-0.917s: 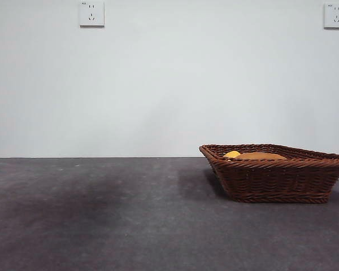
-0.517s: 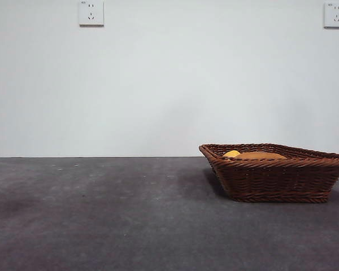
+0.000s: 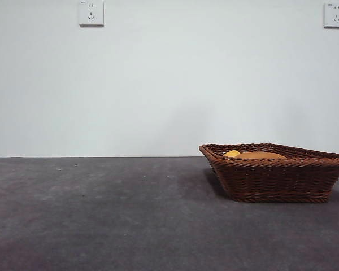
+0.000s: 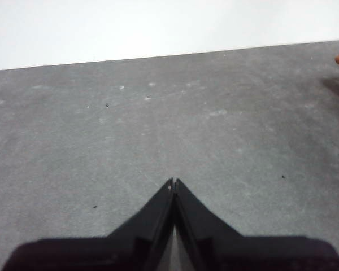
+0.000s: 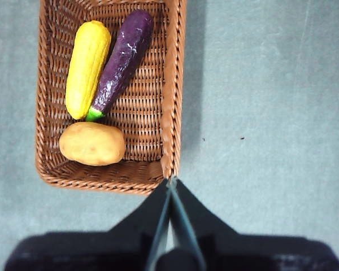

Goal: Help me put the vegetables on the table into the basket

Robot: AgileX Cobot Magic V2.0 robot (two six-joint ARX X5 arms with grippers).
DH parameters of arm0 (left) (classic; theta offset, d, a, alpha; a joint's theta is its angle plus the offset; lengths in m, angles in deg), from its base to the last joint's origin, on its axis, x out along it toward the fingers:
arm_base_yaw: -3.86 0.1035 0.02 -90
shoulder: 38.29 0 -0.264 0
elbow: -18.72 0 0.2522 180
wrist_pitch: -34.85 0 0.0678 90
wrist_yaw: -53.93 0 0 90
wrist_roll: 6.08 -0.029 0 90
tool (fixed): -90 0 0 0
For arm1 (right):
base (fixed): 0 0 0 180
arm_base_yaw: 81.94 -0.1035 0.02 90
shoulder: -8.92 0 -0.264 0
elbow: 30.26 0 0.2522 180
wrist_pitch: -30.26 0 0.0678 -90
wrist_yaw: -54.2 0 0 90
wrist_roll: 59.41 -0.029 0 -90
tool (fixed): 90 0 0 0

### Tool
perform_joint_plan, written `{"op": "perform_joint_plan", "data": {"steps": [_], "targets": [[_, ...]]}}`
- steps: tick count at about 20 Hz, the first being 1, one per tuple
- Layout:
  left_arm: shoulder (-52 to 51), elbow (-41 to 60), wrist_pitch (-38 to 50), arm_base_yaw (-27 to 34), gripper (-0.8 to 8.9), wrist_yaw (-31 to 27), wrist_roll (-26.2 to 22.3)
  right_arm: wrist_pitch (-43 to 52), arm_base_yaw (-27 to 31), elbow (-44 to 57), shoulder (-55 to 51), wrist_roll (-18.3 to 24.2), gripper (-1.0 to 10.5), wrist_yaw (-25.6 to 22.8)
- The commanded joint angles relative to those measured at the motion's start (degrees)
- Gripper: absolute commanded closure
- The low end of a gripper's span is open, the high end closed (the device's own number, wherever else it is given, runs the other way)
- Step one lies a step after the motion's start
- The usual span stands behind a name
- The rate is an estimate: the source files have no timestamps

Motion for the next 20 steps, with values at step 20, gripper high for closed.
{"op": "perform_joint_plan", "data": {"steps": [20], "targets": [[-2.3,1.9,0.5,1.1,8.17,-3.0,3.9,34.8,0.0,0.3,0.2,0.2,9.5,-0.2]]}}
